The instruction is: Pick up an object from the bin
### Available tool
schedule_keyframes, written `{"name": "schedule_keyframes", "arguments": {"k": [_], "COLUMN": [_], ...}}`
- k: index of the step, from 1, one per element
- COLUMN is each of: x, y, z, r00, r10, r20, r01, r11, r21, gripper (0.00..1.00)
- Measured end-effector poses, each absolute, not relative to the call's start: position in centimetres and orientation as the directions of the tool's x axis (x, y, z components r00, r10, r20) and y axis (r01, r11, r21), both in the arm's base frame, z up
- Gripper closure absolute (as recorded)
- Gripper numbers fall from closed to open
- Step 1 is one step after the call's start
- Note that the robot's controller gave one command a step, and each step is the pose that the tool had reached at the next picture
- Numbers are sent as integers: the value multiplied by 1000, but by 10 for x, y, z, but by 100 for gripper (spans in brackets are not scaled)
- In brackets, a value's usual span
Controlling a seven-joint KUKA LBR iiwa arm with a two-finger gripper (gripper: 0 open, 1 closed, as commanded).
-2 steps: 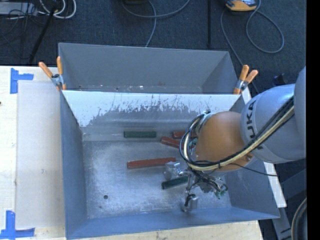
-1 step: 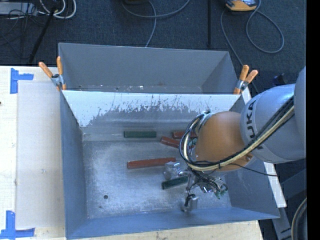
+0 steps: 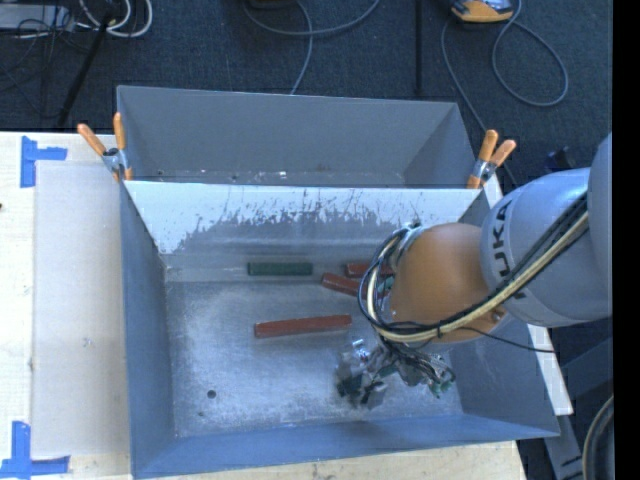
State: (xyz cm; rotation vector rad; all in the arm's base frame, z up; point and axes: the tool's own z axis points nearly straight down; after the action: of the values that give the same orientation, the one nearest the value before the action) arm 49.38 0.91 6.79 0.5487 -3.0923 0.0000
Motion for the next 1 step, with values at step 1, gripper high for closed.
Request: {"name": "schedule_keyframes", "arguments": {"k": [1], "x": [494], "y": [10], "z": [99], "r00": [-938], "r10": [-347], "r20": [-1], "r01": [-347], "r11": [938], "r21": [-1], "gripper": [100]}}
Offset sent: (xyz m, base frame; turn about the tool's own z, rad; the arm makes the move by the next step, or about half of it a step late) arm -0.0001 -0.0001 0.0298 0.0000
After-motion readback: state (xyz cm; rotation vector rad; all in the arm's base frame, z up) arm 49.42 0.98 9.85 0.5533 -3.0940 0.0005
